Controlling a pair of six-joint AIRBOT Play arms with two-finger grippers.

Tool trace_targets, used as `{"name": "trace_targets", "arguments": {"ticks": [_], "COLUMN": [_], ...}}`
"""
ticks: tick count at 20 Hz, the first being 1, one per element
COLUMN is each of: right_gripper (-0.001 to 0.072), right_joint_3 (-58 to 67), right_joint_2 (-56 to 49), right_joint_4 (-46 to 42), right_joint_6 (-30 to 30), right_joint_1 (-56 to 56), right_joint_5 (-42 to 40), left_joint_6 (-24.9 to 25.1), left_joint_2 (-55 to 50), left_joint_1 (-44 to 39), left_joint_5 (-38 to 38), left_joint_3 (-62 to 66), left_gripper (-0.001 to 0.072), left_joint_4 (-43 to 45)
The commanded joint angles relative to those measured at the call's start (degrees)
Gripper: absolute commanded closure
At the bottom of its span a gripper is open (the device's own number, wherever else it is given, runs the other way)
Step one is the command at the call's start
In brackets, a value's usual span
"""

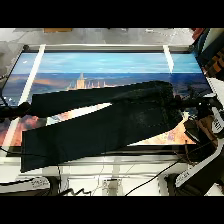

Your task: Fold the clothes and pants, and hang the long-sleeved shirts on hangers.

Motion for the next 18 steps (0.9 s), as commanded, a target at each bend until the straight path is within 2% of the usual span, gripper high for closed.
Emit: {"name": "trace_targets", "arguments": {"ticks": [1,3,5,7,10,12,15,18], "right_gripper": [0.0679,0.068,0.068,0.0681,0.0681,0.0681,0.0681,0.0681], "right_joint_3": [0.37,0.48,0.48,0.46,-0.96,-5.07,-13.25,-20.02], "right_joint_2": [0.15,2.34,5.31,7.32,9.35,11.37,15.82,20.98], "right_joint_4": [6.1,5.86,3.76,-0.09,-4.79,-4.81,-4.52,-4.59], "right_joint_6": [-7.87,-5.77,-1.7,2.67,5.7,5.66,5.03,4.92], "right_joint_1": [0.0,-0.02,-0.37,-1.18,-2.29,-2.62,-2.62,-2.58], "right_joint_5": [-2.27,-6.1,-9.25,-8.66,-4.42,-4.59,-7.28,-8.31], "left_joint_6": [0.02,-0.26,-2.95,-3.96,-11.3,-16.65,-16.87,-16.87], "left_joint_2": [0.0,0.0,-0.02,-0.09,-1.95,-4.37,-7.82,-8.98], "left_joint_1": [-0.02,-0.61,-2.05,-4.15,-6.62,-7.48,-8.74,-8.98], "left_joint_5": [0.7,2.78,5.95,10.95,15.47,15.34,12.66,3.82], "left_joint_3": [0.0,1.11,4.31,7.91,13.88,17.81,23.34,26.43], "left_gripper": [0.0683,0.0685,0.0686,0.0687,0.0688,0.0688,0.0688,0.0687], "left_joint_4": [-2.05,-3.67,-3.63,-3.5,2.91,6.75,7.5,15.5]}}
